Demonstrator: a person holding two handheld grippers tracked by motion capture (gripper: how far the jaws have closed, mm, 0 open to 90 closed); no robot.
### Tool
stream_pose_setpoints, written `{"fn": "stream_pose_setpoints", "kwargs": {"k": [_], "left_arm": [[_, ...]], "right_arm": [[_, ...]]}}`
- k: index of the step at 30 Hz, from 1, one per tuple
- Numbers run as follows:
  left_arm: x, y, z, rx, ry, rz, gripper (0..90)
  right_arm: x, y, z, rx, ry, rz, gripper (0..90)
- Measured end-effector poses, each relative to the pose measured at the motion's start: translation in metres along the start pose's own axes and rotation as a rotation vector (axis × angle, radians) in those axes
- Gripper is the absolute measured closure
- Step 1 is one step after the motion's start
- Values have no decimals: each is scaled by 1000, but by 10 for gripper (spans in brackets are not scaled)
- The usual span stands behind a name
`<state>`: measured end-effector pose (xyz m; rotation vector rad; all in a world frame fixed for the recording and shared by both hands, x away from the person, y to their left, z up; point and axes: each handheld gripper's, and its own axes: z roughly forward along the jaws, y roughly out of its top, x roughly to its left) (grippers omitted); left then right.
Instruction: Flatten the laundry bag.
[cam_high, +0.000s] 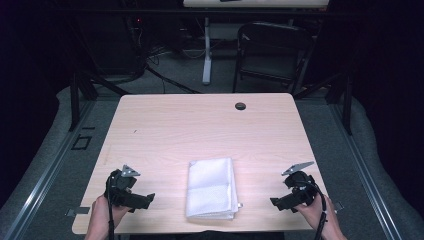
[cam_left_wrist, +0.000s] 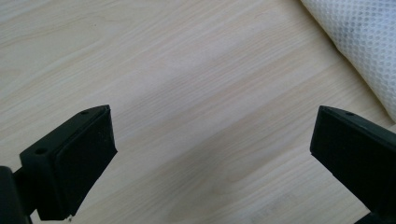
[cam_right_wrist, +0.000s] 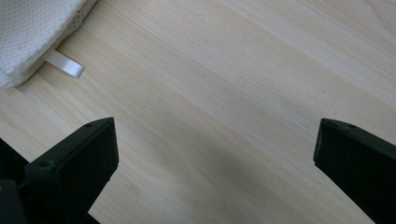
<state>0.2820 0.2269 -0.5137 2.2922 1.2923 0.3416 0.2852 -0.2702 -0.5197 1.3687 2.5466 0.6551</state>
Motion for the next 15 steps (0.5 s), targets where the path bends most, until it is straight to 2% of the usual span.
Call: {"fn": "stream_pose_setpoints", "kwargs": {"k": [7, 8, 10, 11, 12, 14, 15], "left_arm": [[-3, 2, 2, 2, -21, 11, 2], [-4, 3, 2, 4, -26, 7, 2], [-7, 4, 2, -3, -36, 5, 2], [-7, 4, 2, -3, -36, 5, 2], [-13, 5, 3, 10, -43, 19, 2], [-16, 6, 4, 15, -56, 22, 2], [-23, 8, 4, 9, -70, 32, 2]], "right_arm": [[1, -1, 0, -14, 9, 3, 0], [2, -2, 2, -44, 2, 24, 0], [1, -1, -1, -5, 3, 2, 1], [1, -1, -1, -5, 3, 2, 1], [1, -1, -1, -20, 11, 10, 2], [1, 0, -1, -19, 0, 3, 2], [2, 1, -1, -6, -5, -8, 2]]}}
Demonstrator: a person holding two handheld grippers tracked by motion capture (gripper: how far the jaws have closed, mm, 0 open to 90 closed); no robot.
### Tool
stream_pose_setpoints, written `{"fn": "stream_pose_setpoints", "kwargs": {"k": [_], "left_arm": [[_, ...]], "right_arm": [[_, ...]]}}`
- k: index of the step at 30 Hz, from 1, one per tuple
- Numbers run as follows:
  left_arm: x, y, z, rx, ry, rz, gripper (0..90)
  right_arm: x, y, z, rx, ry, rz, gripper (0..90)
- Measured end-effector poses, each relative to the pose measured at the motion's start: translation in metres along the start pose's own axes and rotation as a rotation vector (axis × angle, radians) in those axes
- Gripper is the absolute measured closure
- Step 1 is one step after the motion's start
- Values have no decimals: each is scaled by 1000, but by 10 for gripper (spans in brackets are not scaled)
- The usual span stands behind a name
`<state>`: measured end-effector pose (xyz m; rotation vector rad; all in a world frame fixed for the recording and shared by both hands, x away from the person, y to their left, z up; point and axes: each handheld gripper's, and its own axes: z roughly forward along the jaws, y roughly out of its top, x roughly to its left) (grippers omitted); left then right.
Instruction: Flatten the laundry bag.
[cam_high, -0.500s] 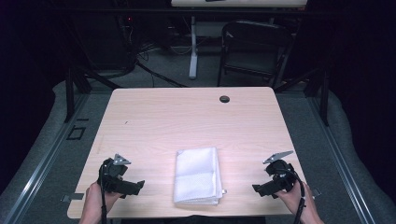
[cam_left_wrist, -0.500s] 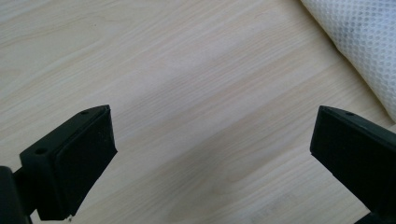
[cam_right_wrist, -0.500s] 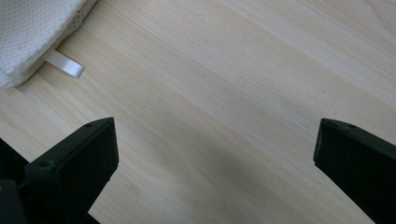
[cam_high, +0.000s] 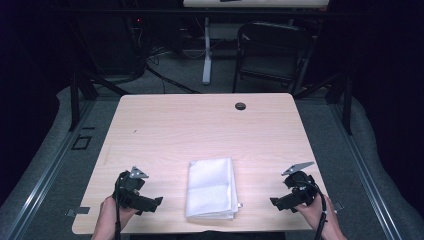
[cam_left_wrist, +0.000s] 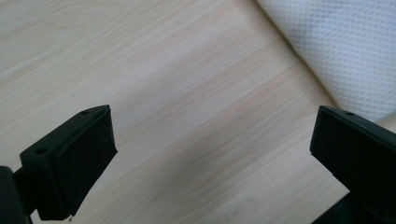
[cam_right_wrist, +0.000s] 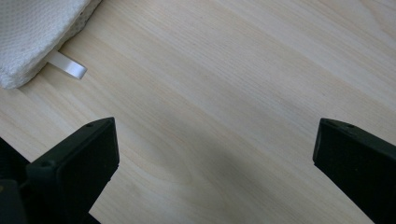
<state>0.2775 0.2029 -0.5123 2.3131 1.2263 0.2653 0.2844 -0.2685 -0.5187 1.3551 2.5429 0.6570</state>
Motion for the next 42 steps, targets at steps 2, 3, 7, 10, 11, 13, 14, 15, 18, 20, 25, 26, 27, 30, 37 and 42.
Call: {"fn": "stream_pose_setpoints", "kwargs": {"k": [2, 3, 7, 10, 11, 13, 14, 15, 18, 20, 25, 26, 27, 30, 37, 42], "left_arm": [[-7, 4, -1, -12, 13, 23, 2], [-9, 5, -1, -16, 18, 32, 2], [-18, 10, 1, -15, 24, 65, 2], [-34, 17, 4, -13, 30, 114, 2], [-34, 17, 4, -13, 30, 114, 2], [-46, 22, 7, -15, 14, 142, 2], [-52, 24, 8, -13, 22, 162, 2], [-57, 26, 10, -7, 4, 178, 1], [-71, 30, 17, 14, -10, 219, 2], [-81, 33, 22, 24, -17, 250, 2], [-96, 39, 30, 32, -36, 287, 1], [-98, 40, 32, 39, -47, 294, 0], [-101, 41, 34, 33, -48, 296, 0], [-111, 42, 40, 39, -50, 324, 0], [-130, 46, 50, 68, -74, 388, 0], [-139, 50, 55, 72, -86, 413, 0]], "right_arm": [[0, 0, 0, 1, 3, -1, 2], [0, -1, 0, -3, 4, 8, 2], [0, -2, 0, -1, 6, 18, 2], [0, -1, -1, 2, 10, 8, 4], [0, -1, -1, 2, 10, 8, 4], [4, -2, 3, -40, 24, 29, 4], [4, -1, 1, -21, 22, 19, 4], [4, -1, 1, -19, 21, 20, 4], [4, -1, 1, -16, 32, 19, 4], [4, -2, 1, -15, 30, 26, 4], [4, -1, 0, -2, 15, 7, 7], [4, -1, 0, 5, 11, 5, 7], [4, -1, 1, 3, 18, 9, 7], [4, -2, 1, 1, 15, 12, 9], [4, -2, 1, 7, 25, 12, 11], [4, -1, 1, 16, 26, 7, 11]]}}
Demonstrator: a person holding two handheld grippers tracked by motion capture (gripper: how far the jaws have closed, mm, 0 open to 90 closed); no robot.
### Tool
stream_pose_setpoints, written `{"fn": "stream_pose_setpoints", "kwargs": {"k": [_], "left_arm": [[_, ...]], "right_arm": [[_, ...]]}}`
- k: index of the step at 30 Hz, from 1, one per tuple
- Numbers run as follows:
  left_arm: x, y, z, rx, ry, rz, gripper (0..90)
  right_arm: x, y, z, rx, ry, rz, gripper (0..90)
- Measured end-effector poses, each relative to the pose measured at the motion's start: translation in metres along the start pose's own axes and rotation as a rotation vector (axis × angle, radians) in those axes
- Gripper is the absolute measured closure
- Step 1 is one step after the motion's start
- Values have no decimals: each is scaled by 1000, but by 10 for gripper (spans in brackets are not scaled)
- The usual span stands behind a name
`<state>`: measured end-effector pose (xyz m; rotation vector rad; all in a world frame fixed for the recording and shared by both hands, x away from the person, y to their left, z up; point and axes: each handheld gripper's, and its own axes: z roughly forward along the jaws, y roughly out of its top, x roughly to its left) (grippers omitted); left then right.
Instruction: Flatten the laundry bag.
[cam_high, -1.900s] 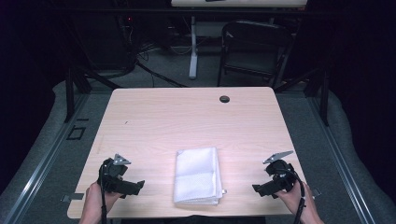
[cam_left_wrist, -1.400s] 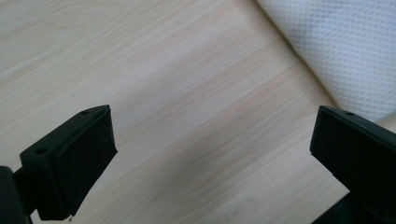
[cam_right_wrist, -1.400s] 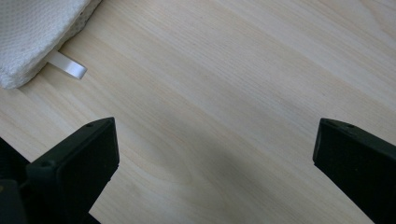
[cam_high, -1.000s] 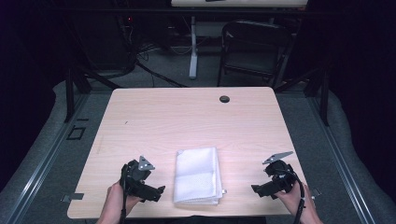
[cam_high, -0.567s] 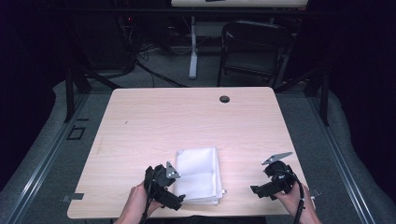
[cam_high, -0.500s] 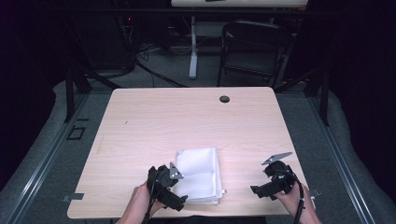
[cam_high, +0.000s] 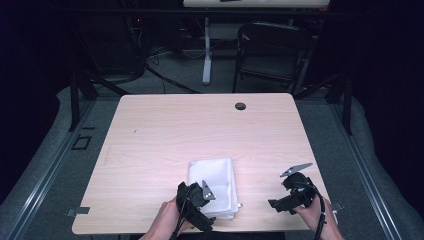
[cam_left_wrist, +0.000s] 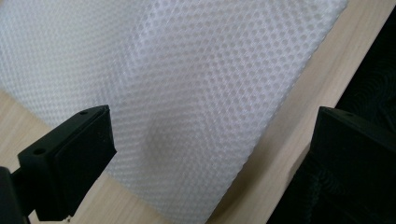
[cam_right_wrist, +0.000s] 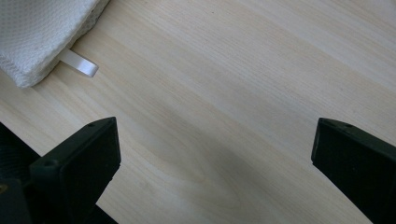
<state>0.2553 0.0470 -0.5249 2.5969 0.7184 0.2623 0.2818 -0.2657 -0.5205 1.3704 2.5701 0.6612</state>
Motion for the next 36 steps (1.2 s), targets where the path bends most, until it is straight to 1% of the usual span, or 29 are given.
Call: {"fn": "stream_pose_setpoints", "kwargs": {"k": [1, 2, 4, 5, 8, 10, 11, 12, 14, 15, 16, 17, 19, 21, 22, 23, 26, 27, 28, 30, 31, 32, 33, 35, 36], "left_arm": [[0, 0, 0, 0, 0, 0, 1], [-2, 3, 2, 3, 3, 16, 1], [-3, 4, 3, 5, 5, 24, 2], [-5, 6, 5, 9, 5, 28, 2], [-6, 8, 8, 12, 7, 37, 2], [-7, 9, 9, 12, 4, 34, 2], [-7, 10, 10, 17, 1, 36, 2], [-7, 11, 11, 18, 0, 35, 0], [-10, 14, 13, 18, -3, 43, 0], [-11, 15, 13, 16, -1, 47, 0], [-12, 16, 14, 16, -1, 52, 0], [-13, 17, 15, 16, -3, 57, 0], [-15, 19, 16, 21, 1, 62, 0], [-16, 20, 18, 20, 4, 67, 4], [-17, 21, 18, 18, 3, 71, 11], [-18, 21, 18, 20, 7, 71, 20], [-19, 23, 18, 15, 10, 73, 46], [-19, 23, 18, 15, 10, 73, 54], [-20, 25, 18, 12, 16, 79, 67], [-21, 25, 18, 6, 29, 82, 91], [-21, 25, 18, 2, 35, 85, 108], [-21, 25, 18, 2, 35, 85, 129], [-21, 25, 17, -8, 45, 85, 149], [-21, 25, 15, -27, 46, 79, 161], [-21, 25, 15, -27, 46, 79, 173]], "right_arm": [[0, 0, 0, 0, 0, 0, 11], [0, 0, 1, -3, -4, 4, 11], [0, 0, 1, -2, -2, 4, 11], [1, 0, 1, -6, 8, 10, 12], [0, 0, 1, 2, -1, 2, 13], [-1, 0, 1, 8, 1, -4, 13], [-1, 0, 1, 8, 1, -4, 13], [0, 0, 1, 0, 14, 6, 14], [0, 0, 1, 7, 7, 1, 14], [0, -1, 2, -4, 9, 11, 15], [0, -1, 1, 2, 4, 6, 15], [0, -1, 2, -6, 12, 12, 15], [0, -1, 2, -4, 13, 12, 15], [1, -2, 4, -35, 19, 33, 15], [0, -1, 2, -2, 14, 18, 16], [0, -1, 2, 7, 12, 17, 16], [0, -1, 2, 3, 9, 21, 17], [0, -1, 2, 6, 17, 19, 17], [0, -1, 2, 8, 14, 17, 17], [1, -1, 3, -2, 27, 26, 17], [0, -1, 3, 2, 21, 23, 17], [1, -1, 3, -2, 25, 25, 18], [0, -1, 3, 3, 20, 22, 18], [-1, -1, 2, 16, 11, 12, 18], [-1, -1, 2, 16, 11, 12, 18]]}}
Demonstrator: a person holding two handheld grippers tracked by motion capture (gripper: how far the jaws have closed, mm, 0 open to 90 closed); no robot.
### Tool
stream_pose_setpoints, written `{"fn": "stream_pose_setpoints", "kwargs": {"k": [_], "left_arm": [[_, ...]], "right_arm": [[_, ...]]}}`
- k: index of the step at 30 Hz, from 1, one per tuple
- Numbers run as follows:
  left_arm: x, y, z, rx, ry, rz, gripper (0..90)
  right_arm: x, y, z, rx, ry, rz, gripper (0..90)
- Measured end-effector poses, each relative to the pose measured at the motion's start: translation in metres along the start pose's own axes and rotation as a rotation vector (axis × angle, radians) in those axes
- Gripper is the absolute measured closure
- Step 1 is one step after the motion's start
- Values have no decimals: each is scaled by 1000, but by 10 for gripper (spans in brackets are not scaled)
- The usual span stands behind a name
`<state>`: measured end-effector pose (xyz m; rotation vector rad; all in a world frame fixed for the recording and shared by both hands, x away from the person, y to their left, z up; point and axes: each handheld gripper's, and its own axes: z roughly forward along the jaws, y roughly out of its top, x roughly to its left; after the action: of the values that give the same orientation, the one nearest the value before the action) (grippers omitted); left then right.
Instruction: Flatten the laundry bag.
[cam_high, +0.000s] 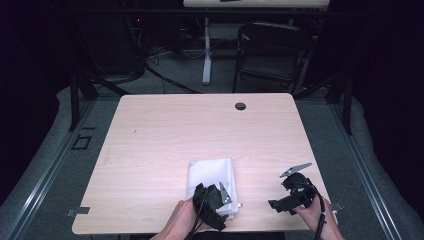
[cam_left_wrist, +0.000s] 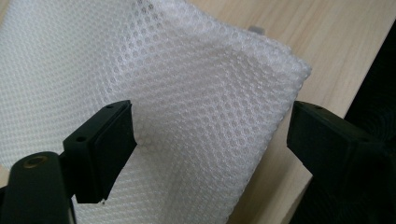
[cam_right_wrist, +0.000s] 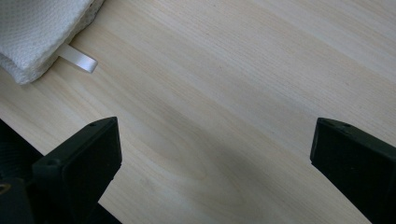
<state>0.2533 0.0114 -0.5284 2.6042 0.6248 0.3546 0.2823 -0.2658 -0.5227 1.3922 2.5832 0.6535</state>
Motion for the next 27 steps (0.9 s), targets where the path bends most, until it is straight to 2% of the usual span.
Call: {"fn": "stream_pose_setpoints", "kwargs": {"k": [6, 10, 12, 13, 16, 17, 18, 22, 24, 25, 27], "left_arm": [[1, -1, -3, -37, -16, -5, 309], [1, -3, -5, -66, -46, 0, 435], [1, -3, -5, -67, -43, 5, 473], [1, -3, -5, -75, -56, 0, 513], [2, -4, -5, -80, -59, -1, 605], [3, -5, -5, -82, -68, -4, 605], [4, -5, -6, -91, -73, -8, 657], [7, -6, -6, -104, -85, -18, 753], [7, -7, -7, -114, -87, -20, 797], [7, -7, -8, -122, -84, -20, 817], [7, -7, -9, -125, -88, -16, 853]], "right_arm": [[0, 0, 0, -8, 4, 7, 19], [0, 0, 0, 1, 2, 0, 20], [0, 0, 0, 0, 4, 0, 21], [0, 0, 0, 4, 3, 0, 21], [0, 0, 0, 10, 6, -3, 22], [0, 0, 0, 12, 0, -2, 22], [0, 0, 0, 12, 2, -4, 24], [1, 0, 0, 13, 8, -4, 28], [1, 0, 0, 8, 7, -7, 31], [2, 0, 1, -13, 27, 6, 32], [2, 0, 0, 4, 10, -7, 38]]}}
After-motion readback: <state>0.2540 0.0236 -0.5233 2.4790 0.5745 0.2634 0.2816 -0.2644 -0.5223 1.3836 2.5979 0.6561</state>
